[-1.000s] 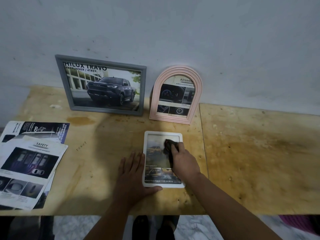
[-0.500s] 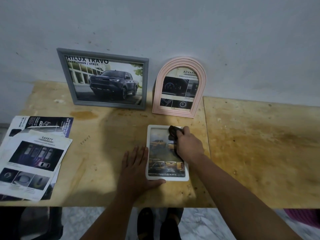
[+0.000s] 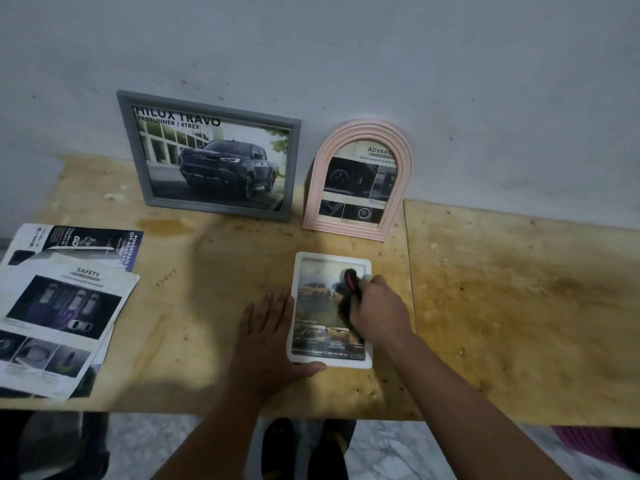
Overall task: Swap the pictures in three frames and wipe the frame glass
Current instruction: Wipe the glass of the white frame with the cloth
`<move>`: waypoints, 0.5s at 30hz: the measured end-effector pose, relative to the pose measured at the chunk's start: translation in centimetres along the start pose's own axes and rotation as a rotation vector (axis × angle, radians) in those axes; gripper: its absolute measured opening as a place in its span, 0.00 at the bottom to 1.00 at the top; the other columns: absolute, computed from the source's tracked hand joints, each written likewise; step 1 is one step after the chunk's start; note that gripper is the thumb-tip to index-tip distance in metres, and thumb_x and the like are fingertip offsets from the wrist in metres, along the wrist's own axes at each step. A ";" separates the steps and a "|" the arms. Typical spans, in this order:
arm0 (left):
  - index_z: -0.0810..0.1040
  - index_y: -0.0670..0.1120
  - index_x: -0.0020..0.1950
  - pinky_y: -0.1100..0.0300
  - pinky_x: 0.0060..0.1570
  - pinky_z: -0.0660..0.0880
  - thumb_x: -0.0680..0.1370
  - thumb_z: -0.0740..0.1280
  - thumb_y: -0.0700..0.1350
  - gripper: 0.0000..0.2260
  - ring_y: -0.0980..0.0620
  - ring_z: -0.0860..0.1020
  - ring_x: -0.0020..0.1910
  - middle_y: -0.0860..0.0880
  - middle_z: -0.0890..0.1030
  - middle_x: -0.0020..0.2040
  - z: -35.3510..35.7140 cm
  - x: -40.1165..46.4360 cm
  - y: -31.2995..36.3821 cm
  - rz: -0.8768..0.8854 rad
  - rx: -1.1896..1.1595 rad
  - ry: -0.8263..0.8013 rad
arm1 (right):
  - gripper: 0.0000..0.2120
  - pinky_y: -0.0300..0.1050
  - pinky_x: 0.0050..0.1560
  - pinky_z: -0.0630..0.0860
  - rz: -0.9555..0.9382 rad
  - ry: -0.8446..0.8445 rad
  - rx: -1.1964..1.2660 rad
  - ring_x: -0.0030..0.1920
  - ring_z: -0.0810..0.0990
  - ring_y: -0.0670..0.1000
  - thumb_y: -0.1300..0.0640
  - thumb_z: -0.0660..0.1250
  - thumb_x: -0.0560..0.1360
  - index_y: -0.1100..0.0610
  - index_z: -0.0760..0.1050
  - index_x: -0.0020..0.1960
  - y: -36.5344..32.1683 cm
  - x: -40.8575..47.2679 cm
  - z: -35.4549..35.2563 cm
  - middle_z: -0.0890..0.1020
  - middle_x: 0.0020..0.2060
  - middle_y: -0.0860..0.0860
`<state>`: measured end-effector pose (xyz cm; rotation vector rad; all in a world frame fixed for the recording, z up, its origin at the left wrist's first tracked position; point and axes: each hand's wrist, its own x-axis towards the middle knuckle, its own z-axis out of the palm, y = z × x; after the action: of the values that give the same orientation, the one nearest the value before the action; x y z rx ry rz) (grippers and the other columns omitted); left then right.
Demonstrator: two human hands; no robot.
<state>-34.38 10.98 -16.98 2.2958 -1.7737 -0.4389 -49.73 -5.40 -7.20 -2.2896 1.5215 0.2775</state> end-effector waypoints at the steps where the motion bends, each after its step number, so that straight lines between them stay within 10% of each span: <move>1: 0.61 0.43 0.82 0.36 0.78 0.54 0.63 0.58 0.85 0.60 0.42 0.59 0.82 0.44 0.63 0.82 -0.1 0.0 0.0 -0.003 0.005 -0.003 | 0.14 0.52 0.40 0.77 0.008 0.016 -0.025 0.45 0.81 0.61 0.53 0.62 0.80 0.59 0.77 0.61 -0.3 0.9 -0.5 0.73 0.55 0.56; 15: 0.62 0.42 0.82 0.36 0.78 0.53 0.64 0.60 0.84 0.60 0.42 0.59 0.82 0.44 0.64 0.82 -0.2 -0.2 -0.1 0.018 0.004 0.026 | 0.12 0.49 0.49 0.80 0.166 -0.293 0.071 0.51 0.82 0.56 0.55 0.66 0.79 0.61 0.76 0.59 -2.5 -2.9 -0.3 0.81 0.52 0.56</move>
<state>-34.27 11.17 -16.85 2.2753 -1.7836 -0.4012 -48.62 -2.19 -5.39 -1.9693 1.5407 0.5679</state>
